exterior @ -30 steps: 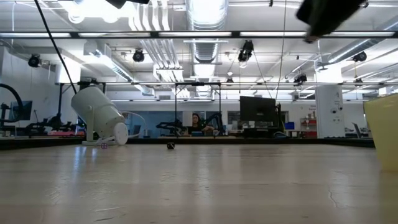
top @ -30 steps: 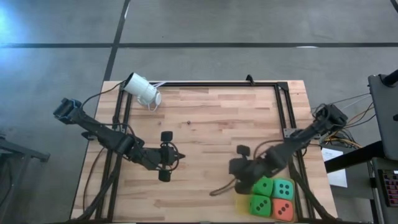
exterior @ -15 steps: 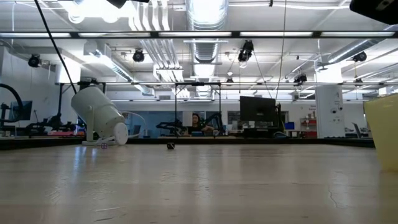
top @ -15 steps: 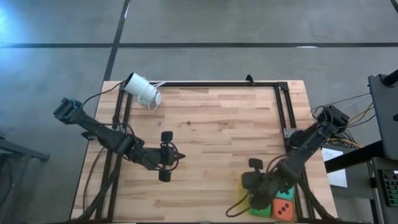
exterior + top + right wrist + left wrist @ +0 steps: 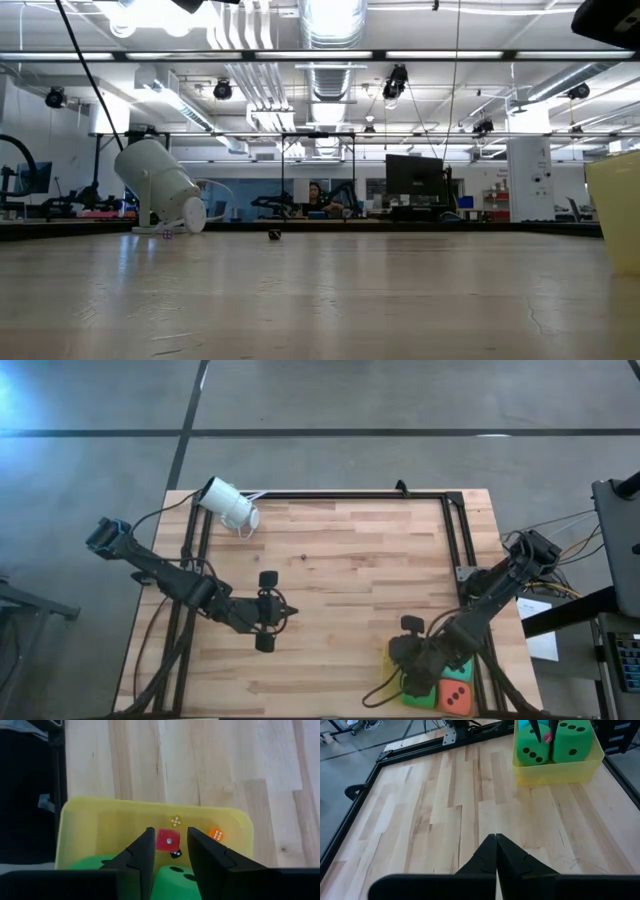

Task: Pick & Place Dice
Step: Put the small pink die into the yellow bin, then put the small black die into the yellow bin

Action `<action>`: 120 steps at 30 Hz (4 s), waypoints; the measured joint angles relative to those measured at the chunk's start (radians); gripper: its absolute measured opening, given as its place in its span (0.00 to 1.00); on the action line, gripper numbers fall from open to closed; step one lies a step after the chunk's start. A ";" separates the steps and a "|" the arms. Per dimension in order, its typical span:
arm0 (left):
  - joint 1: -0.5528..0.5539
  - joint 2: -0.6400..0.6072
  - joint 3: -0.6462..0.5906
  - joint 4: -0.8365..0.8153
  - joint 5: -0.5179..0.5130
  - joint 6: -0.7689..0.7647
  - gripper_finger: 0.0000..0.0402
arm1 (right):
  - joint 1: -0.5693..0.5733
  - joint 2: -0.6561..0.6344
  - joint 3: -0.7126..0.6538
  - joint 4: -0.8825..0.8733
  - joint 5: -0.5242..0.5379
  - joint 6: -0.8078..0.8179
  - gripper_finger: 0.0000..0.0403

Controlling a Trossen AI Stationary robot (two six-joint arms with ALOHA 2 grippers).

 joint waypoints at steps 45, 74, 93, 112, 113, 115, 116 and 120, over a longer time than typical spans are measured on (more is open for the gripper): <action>0.444 0.000 -0.293 -0.022 -0.015 -0.397 0.01 | -0.034 0.003 0.056 0.041 0.630 -0.152 0.34; 0.596 0.375 -0.280 0.368 -0.022 -0.426 0.01 | -0.034 0.003 0.055 0.066 0.720 -0.122 0.32; 0.567 0.509 -0.157 0.372 0.010 -0.462 0.01 | -0.034 0.003 0.055 0.083 0.719 -0.124 0.32; 0.602 0.517 -0.145 0.349 -0.075 -0.448 0.01 | -0.034 0.003 0.055 0.084 0.711 -0.123 0.32; 0.602 0.525 -0.145 0.349 -0.075 -0.451 0.01 | -0.034 0.003 0.054 0.084 0.710 -0.123 0.32; 0.602 0.540 -0.145 0.350 -0.075 -0.463 0.01 | -0.034 0.003 0.054 0.084 0.710 -0.122 0.32; 0.602 0.545 -0.145 0.359 -0.074 -0.465 0.01 | -0.034 0.003 0.054 0.084 0.709 -0.122 0.32; 0.602 0.563 -0.143 0.379 -0.052 -0.466 0.01 | -0.034 0.003 0.054 0.085 0.709 -0.122 0.32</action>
